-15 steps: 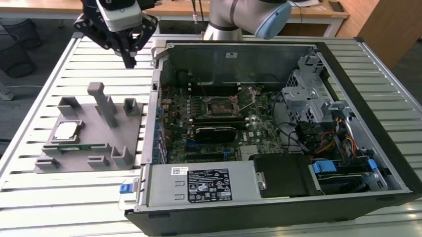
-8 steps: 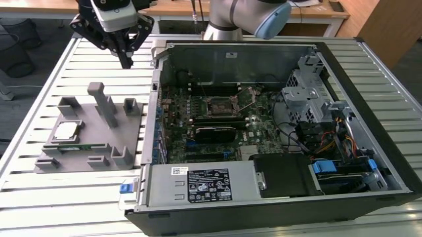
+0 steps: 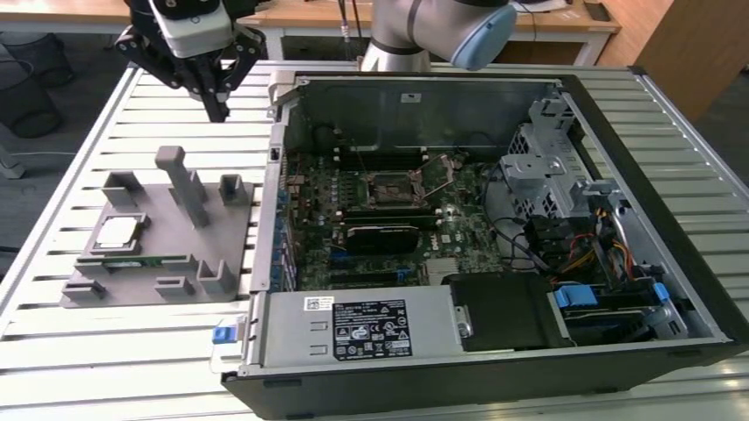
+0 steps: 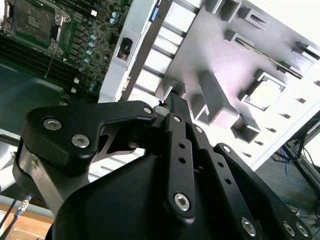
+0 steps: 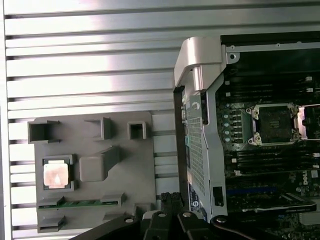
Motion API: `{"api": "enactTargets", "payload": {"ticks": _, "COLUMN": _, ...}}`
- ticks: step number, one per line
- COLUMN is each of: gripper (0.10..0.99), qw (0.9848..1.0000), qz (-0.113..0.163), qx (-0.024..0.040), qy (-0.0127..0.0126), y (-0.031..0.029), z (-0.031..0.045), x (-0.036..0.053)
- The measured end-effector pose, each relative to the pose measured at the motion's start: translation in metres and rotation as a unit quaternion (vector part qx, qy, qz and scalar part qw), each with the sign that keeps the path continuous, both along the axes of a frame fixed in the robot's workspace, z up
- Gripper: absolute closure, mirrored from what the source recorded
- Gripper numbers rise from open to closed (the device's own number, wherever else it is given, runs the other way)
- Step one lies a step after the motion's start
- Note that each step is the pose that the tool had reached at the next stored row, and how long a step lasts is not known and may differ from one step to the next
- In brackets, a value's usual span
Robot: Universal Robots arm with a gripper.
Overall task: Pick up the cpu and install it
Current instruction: 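Reach for the cpu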
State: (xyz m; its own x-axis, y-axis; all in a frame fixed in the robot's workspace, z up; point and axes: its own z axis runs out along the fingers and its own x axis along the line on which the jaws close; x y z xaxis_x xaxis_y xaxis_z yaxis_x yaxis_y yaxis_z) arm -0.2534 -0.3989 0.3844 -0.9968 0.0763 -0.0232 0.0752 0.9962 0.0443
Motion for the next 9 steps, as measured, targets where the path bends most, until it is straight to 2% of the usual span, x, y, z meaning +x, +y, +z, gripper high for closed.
{"api": "enactTargets", "payload": {"ticks": 9, "gripper": 0.98, "qw": 1.0, "qz": 0.0, "qx": 0.0, "qy": 0.0001, "y": 0.0, "z": -0.0007, "x": -0.0072}}
